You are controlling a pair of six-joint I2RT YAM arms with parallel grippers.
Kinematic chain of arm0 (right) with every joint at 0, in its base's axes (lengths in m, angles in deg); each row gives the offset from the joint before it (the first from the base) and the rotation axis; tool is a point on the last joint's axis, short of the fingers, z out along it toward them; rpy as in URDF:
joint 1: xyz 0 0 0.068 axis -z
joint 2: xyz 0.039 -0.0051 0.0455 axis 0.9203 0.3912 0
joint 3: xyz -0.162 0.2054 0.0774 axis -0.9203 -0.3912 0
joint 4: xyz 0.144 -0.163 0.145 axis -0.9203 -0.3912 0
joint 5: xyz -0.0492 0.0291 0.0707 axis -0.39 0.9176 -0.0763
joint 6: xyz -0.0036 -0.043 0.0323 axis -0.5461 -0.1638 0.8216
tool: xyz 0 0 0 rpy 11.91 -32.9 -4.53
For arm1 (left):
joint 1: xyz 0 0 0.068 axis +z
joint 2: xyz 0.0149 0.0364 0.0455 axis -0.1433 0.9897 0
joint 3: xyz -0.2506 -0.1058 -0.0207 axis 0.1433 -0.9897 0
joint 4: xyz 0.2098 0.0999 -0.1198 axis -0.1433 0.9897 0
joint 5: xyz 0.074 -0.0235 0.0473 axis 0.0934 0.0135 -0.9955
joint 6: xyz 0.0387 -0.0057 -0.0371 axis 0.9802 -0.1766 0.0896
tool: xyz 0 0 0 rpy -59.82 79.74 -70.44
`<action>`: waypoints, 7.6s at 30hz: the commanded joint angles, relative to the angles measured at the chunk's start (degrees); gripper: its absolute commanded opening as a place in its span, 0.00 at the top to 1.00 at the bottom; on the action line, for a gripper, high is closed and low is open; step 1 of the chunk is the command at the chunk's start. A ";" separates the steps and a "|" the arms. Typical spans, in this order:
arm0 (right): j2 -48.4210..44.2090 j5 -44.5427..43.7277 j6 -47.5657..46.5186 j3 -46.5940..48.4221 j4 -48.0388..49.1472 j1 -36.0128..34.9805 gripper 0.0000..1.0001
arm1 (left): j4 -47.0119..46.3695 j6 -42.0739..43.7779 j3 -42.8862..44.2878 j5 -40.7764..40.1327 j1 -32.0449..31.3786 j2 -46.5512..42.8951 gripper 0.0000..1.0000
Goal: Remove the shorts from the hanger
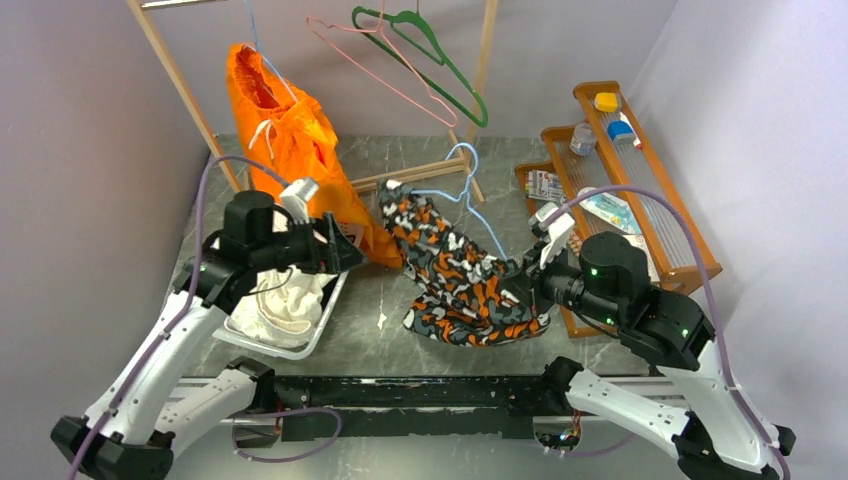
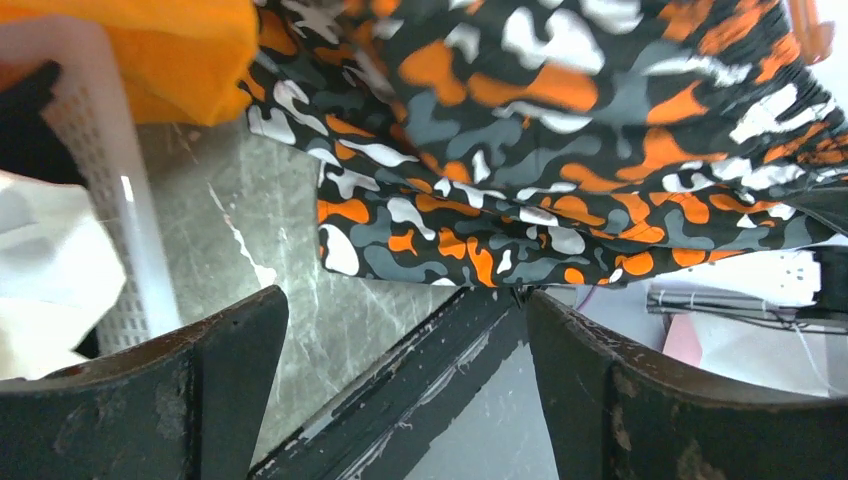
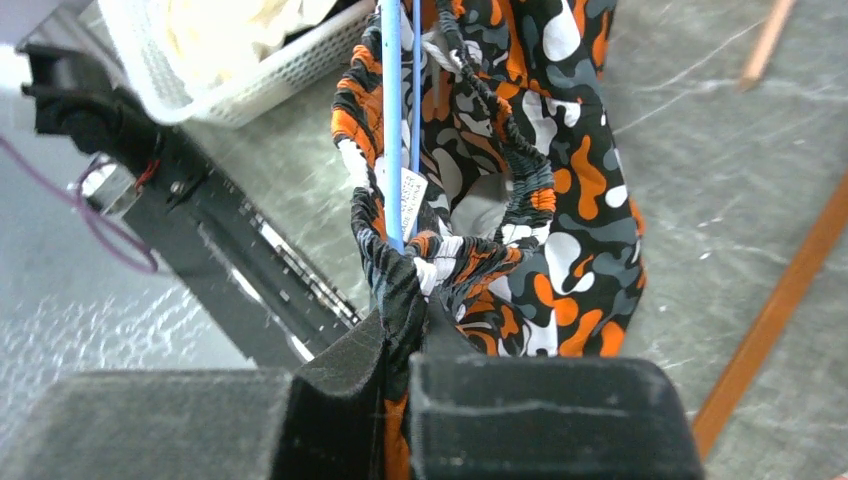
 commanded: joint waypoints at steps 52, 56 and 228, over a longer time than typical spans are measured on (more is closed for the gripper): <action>-2.76 23.62 2.68 -24.71 13.58 -0.08 0.98 | 1.00 -10.93 4.63 -33.32 -21.83 14.96 0.93; -0.37 20.03 4.95 -25.80 16.81 -0.08 0.73 | -2.38 -10.27 2.32 -29.84 -21.82 14.16 0.93; -19.81 -1.13 39.16 -43.90 21.36 -0.02 1.00 | -41.57 -52.24 1.97 -34.00 -29.16 23.76 0.93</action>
